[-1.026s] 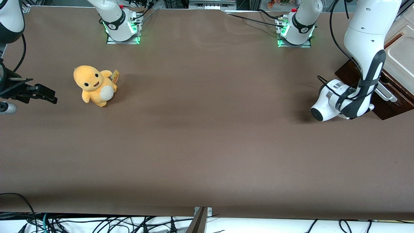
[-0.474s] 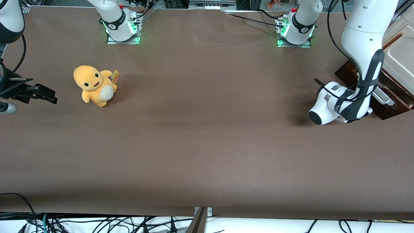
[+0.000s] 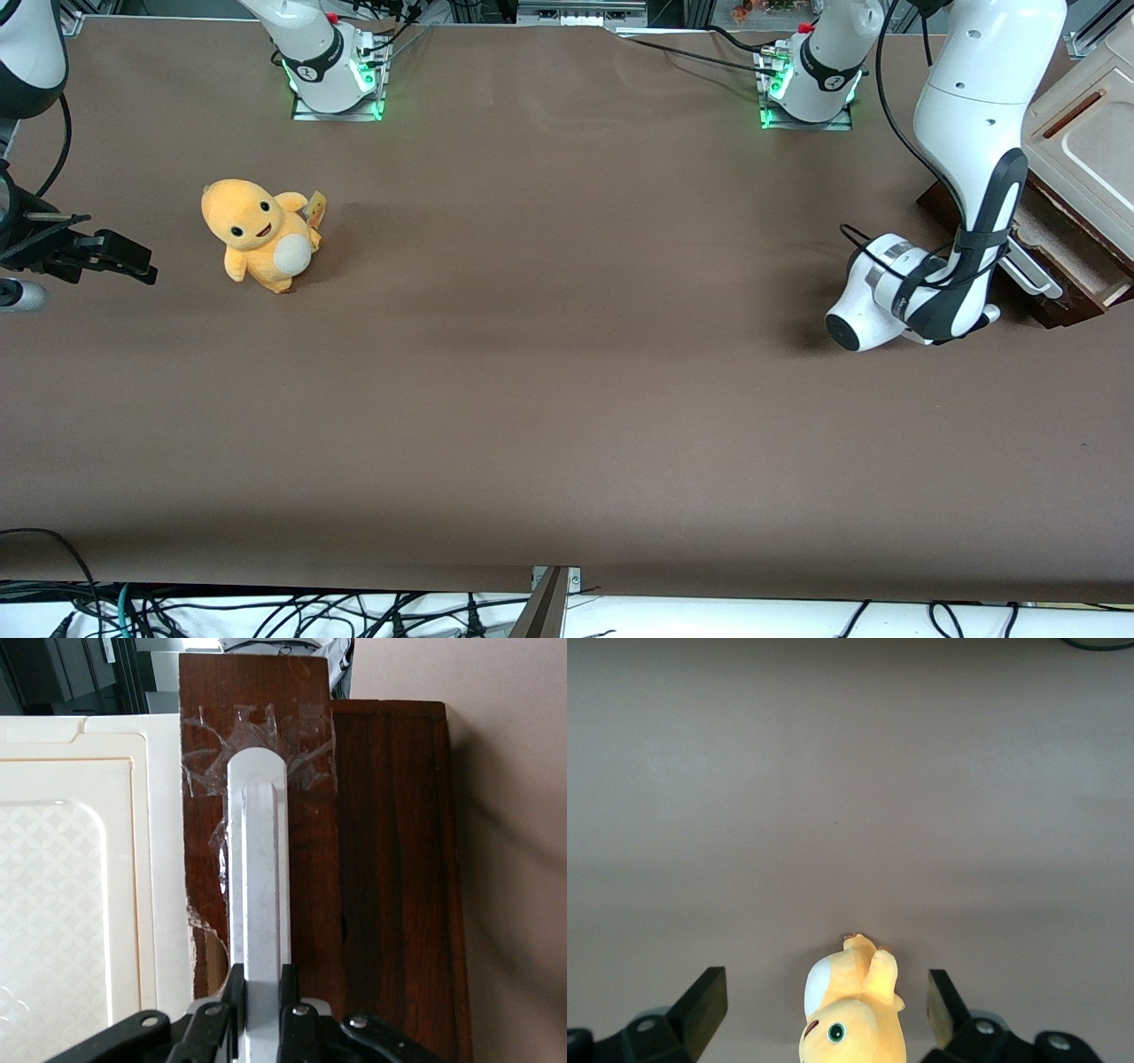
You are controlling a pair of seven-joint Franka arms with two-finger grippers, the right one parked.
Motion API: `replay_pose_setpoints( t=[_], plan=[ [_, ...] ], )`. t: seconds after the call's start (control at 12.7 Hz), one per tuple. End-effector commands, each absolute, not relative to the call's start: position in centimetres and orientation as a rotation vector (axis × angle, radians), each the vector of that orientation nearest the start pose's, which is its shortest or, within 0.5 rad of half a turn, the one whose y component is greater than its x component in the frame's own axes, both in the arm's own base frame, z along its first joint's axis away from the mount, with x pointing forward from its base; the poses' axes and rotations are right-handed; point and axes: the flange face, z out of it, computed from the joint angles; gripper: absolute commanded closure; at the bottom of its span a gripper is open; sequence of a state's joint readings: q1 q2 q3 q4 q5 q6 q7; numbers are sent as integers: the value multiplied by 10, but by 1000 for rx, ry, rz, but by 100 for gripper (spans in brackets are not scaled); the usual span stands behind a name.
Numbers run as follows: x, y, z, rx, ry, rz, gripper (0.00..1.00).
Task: Open lower drawer with left arm only
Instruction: 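Pull the handle outward with the left gripper, sliding the drawer open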
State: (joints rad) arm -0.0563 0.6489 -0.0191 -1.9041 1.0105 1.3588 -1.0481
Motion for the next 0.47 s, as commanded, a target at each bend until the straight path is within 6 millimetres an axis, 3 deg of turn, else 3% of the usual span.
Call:
replay_pose_setpoints(
  t=[0.0, 0.39],
  plan=[
    [532, 52, 177, -1679, -389, 473, 94],
    [532, 40, 177, -1689, -394, 483, 95]
  ],
)
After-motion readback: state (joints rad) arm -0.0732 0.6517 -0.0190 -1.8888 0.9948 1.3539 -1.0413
